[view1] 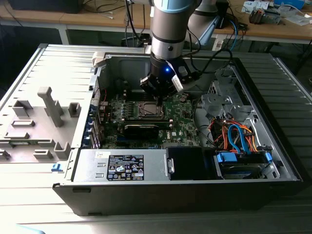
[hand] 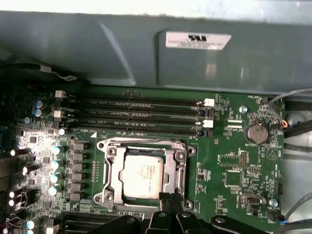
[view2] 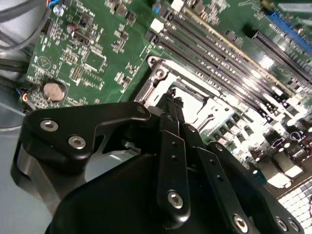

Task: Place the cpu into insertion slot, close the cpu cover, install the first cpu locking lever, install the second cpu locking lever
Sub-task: 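Install the second cpu locking lever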

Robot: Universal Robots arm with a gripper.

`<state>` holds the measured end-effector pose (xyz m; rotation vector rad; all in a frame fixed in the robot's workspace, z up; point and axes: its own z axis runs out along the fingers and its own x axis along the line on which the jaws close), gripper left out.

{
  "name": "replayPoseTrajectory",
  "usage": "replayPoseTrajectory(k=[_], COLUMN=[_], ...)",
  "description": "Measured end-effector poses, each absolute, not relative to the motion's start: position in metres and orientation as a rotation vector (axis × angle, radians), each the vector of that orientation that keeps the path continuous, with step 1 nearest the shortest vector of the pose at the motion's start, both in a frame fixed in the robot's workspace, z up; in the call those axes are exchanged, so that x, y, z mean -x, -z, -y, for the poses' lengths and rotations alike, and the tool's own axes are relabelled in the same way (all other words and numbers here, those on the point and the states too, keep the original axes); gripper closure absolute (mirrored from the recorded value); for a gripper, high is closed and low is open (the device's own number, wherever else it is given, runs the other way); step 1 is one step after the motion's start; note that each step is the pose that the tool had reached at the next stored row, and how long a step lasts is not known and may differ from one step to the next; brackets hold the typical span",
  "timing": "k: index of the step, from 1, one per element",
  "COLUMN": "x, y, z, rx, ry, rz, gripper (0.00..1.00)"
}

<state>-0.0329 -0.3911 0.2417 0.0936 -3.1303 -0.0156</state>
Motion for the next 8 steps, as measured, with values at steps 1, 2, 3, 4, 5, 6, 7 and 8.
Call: replayPoseTrajectory(k=[1,2,3,4,5,6,7,8], x=[0.033,0.032,0.032,0.031,0.028,0.028,0.028,0.028], y=[-0.242,-0.241,-0.241,-0.241,-0.241,-0.24,-0.24,-0.24], z=[0.395,0.396,0.397,0.399,0.402,0.404,0.406,0.407], rx=[-0.094,-0.094,-0.094,-0.093,-0.094,-0.094,-0.094,-0.094], ry=[0.016,0.016,0.016,0.017,0.018,0.019,0.026,0.033], rz=[3.13,3.13,3.13,3.13,3.129,3.129,3.129,3.129], gripper=[0.89,0.89,0.89,0.89,0.89,0.89,0.89,0.89])
